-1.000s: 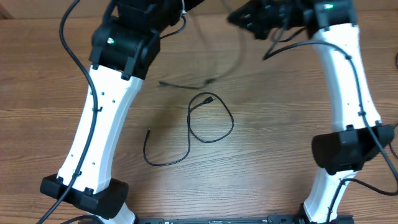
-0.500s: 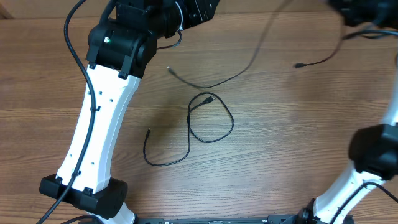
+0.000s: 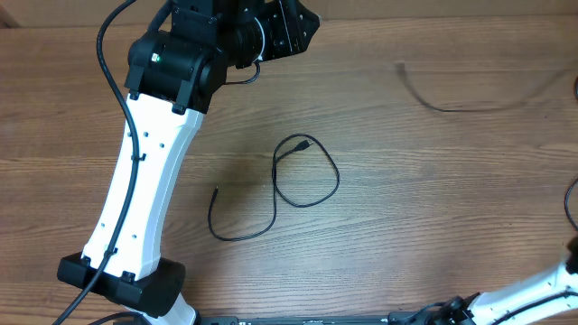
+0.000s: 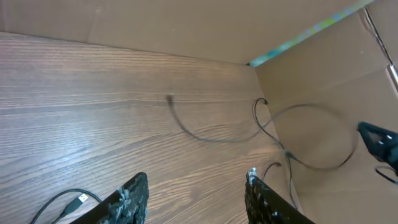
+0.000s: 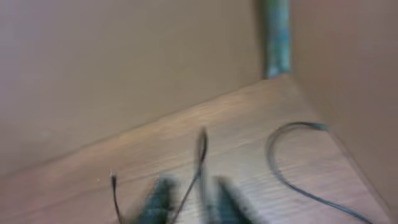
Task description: Untangle cables
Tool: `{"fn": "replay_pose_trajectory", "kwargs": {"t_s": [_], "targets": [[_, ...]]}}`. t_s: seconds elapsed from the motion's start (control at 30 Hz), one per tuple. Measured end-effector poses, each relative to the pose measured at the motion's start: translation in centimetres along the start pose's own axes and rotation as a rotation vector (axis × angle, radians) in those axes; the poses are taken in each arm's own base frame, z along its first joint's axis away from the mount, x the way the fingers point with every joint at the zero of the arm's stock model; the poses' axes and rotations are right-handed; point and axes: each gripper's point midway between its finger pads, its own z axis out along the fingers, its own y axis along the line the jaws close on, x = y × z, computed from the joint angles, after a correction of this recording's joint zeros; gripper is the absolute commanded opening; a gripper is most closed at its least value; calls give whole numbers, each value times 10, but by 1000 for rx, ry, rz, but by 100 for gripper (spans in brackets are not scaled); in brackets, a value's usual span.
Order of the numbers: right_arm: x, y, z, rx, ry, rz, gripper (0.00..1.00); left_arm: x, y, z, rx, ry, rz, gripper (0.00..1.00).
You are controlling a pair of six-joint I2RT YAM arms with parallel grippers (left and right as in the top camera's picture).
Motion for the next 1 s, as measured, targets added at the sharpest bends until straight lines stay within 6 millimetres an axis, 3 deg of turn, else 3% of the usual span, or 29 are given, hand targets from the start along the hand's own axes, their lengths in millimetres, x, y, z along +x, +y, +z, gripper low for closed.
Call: {"fn": "replay_pose_trajectory", "kwargs": {"t_s": [0.1,0.17,0.33,0.53,0.63,0.73,0.83,1.0], "targets": [[-6,-19,-20,14,-45,45,100,0,0,0,0,1,5,50],[-11,-19,-24,-6,-70,62,100,1,0,0,0,5,5,50],[-19,12,-14,-138,-85,68,100,10,-2,2,0,33,2,51],[-17,90,22,-359,-35,31,100,19,4,1,-23,71,8,49],[-2,134,40,-451,36,26,100,20,4,1,-23,74,62,48],[17,180,57,-532,118,14,100,23,6,1,-29,86,134,38],[38,222,73,-579,202,-13,100,34,22,-2,-102,130,170,28],[78,272,100,-518,347,-99,100,61,61,-12,-306,236,199,21]]}}
